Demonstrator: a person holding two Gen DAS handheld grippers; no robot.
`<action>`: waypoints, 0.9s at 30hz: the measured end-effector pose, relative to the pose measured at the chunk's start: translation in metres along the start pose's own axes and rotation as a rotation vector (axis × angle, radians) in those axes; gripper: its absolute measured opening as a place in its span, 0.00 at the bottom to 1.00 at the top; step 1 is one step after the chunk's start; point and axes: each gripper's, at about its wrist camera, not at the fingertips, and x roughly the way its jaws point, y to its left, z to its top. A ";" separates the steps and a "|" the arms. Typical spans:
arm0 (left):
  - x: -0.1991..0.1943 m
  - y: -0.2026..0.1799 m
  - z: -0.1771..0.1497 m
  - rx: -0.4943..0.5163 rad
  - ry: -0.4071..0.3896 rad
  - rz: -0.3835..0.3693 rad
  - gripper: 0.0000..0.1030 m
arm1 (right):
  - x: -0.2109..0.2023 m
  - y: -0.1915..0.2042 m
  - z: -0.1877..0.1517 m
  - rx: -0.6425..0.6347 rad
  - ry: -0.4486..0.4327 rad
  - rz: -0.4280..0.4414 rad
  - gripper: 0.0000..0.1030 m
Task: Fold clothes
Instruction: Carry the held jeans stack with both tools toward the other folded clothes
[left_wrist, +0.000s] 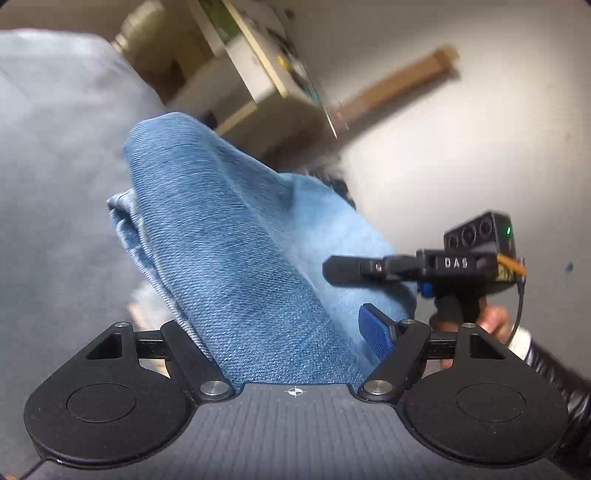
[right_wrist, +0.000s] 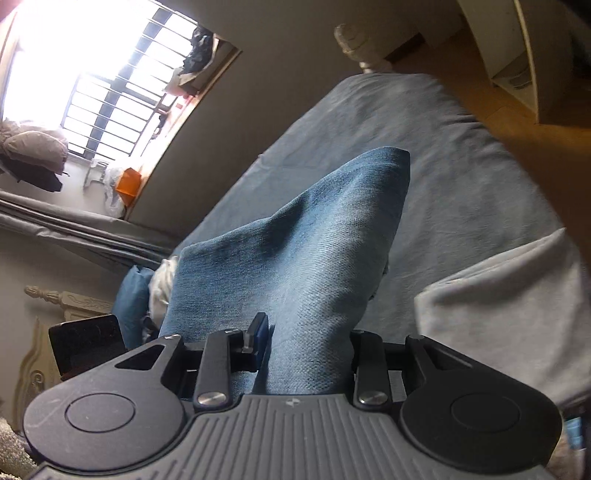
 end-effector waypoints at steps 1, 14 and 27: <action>0.020 0.003 -0.006 -0.006 0.010 -0.004 0.73 | -0.003 -0.016 -0.001 -0.017 0.005 -0.026 0.33; 0.124 0.048 -0.052 -0.007 0.017 0.026 0.73 | 0.013 -0.143 -0.014 -0.100 0.038 -0.084 0.33; 0.152 0.082 -0.064 -0.015 0.035 0.058 0.73 | 0.021 -0.170 -0.013 -0.126 -0.040 0.013 0.33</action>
